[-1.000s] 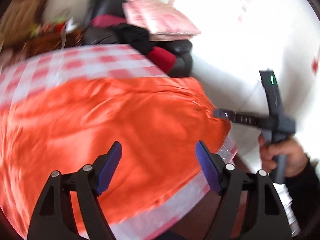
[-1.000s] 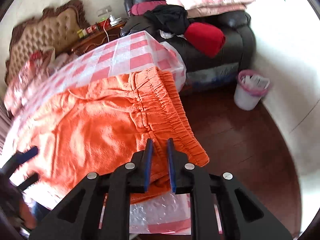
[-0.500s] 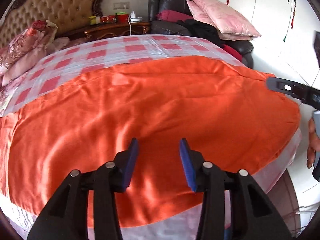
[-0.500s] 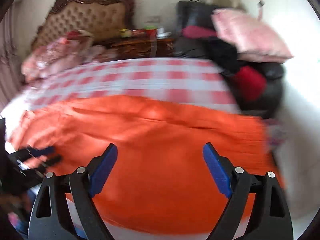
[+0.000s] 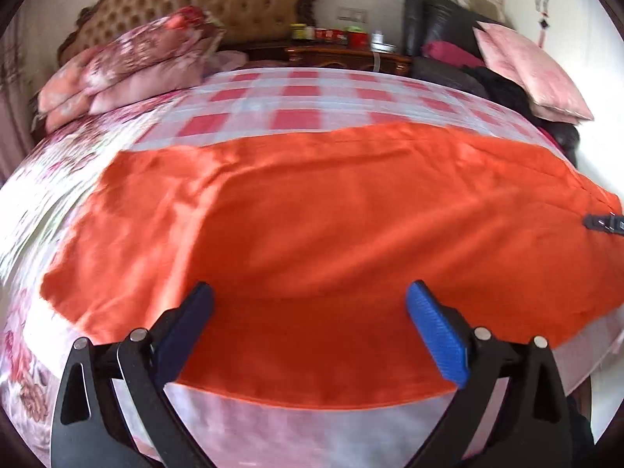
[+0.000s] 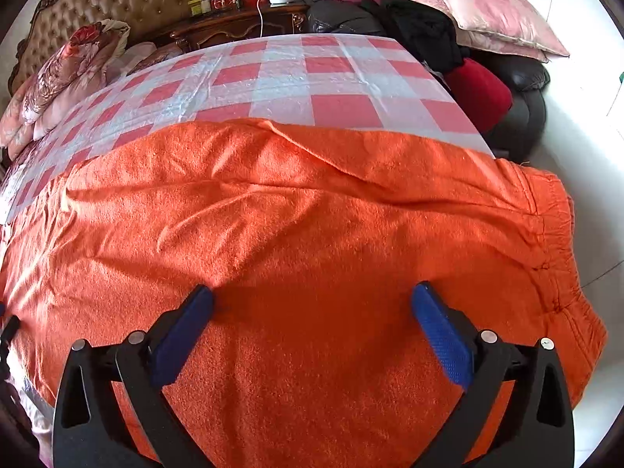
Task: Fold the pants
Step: 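Open both tools to release the pants and move them over the fold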
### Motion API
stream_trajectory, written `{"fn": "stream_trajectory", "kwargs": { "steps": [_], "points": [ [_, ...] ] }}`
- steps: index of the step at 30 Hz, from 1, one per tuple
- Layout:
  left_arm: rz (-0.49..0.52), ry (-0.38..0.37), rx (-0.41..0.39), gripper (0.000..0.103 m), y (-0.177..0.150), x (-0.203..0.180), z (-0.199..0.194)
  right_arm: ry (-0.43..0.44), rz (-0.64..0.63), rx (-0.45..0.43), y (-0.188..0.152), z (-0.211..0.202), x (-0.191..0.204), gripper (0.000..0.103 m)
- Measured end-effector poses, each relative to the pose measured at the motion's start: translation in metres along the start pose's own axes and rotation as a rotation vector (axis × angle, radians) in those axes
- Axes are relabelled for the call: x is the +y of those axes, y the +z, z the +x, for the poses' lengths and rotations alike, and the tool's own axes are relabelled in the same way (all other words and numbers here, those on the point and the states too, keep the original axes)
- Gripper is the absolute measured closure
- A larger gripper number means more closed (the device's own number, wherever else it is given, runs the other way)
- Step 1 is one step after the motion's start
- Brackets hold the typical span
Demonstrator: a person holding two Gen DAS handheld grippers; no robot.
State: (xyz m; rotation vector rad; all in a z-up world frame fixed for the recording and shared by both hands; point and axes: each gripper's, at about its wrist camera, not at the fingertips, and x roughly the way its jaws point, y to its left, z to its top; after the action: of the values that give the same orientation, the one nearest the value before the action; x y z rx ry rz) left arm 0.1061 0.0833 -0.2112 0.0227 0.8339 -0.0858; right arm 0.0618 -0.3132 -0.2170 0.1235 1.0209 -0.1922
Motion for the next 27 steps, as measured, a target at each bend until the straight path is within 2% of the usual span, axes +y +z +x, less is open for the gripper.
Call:
{"fn": "stream_trajectory", "kwargs": {
  "steps": [5,7,8,10,13,15,16,17,18,19,21,22,23,24,25,27],
  "points": [
    [-0.119,0.103,0.006,0.003,-0.004,0.076,-0.009,-0.008,0.021,0.002,0.0,0.0,0.001,0.004],
    [-0.179,0.167,0.012,0.003,-0.008,0.109,-0.014,-0.012,0.021,-0.007,-0.001,0.0,0.001,0.004],
    [-0.203,0.187,0.009,0.006,-0.011,0.122,-0.017,-0.012,0.021,-0.015,-0.001,-0.001,0.001,0.004],
    [-0.208,0.156,-0.012,0.009,-0.01,0.138,-0.026,-0.018,0.017,-0.038,-0.004,-0.001,0.003,0.004],
    [-0.191,0.239,-0.034,0.011,-0.006,0.147,-0.034,-0.028,0.029,-0.06,-0.005,-0.002,0.003,0.004],
    [-0.273,0.158,-0.047,0.011,-0.007,0.161,-0.037,-0.034,0.04,-0.06,-0.005,-0.002,0.004,0.004],
    [-0.293,0.158,-0.038,0.011,-0.01,0.167,-0.036,-0.037,0.041,-0.059,-0.004,-0.002,0.005,0.004],
    [-0.274,0.204,-0.019,0.013,-0.011,0.17,-0.033,-0.039,0.04,-0.058,-0.004,-0.002,0.005,0.004],
    [-0.247,0.251,-0.003,0.016,-0.012,0.172,-0.029,-0.039,0.039,-0.057,-0.004,-0.002,0.005,0.004],
    [-0.226,0.262,-0.003,0.018,-0.014,0.176,-0.028,-0.038,0.036,-0.054,-0.003,-0.002,0.005,0.004],
    [-0.227,0.228,-0.007,0.022,-0.016,0.184,-0.03,-0.039,0.03,-0.049,-0.003,-0.002,0.006,0.004],
    [-0.204,0.22,-0.012,0.033,-0.016,0.185,-0.032,-0.035,0.02,-0.042,-0.002,-0.002,0.01,0.004],
    [-0.179,0.222,-0.017,0.049,-0.015,0.186,-0.034,-0.021,0.006,-0.036,-0.001,-0.002,0.013,0.004],
    [-0.174,0.231,-0.016,0.053,-0.013,0.191,-0.033,-0.015,-0.025,-0.026,-0.001,-0.001,0.021,0.004],
    [-0.179,0.224,-0.015,0.056,-0.01,0.194,-0.03,0.002,-0.077,-0.028,-0.001,-0.002,0.033,0.004],
    [-0.21,0.184,-0.019,0.054,-0.007,0.206,-0.026,0.036,-0.144,-0.03,-0.003,-0.003,0.056,0.004]
  ]
}}
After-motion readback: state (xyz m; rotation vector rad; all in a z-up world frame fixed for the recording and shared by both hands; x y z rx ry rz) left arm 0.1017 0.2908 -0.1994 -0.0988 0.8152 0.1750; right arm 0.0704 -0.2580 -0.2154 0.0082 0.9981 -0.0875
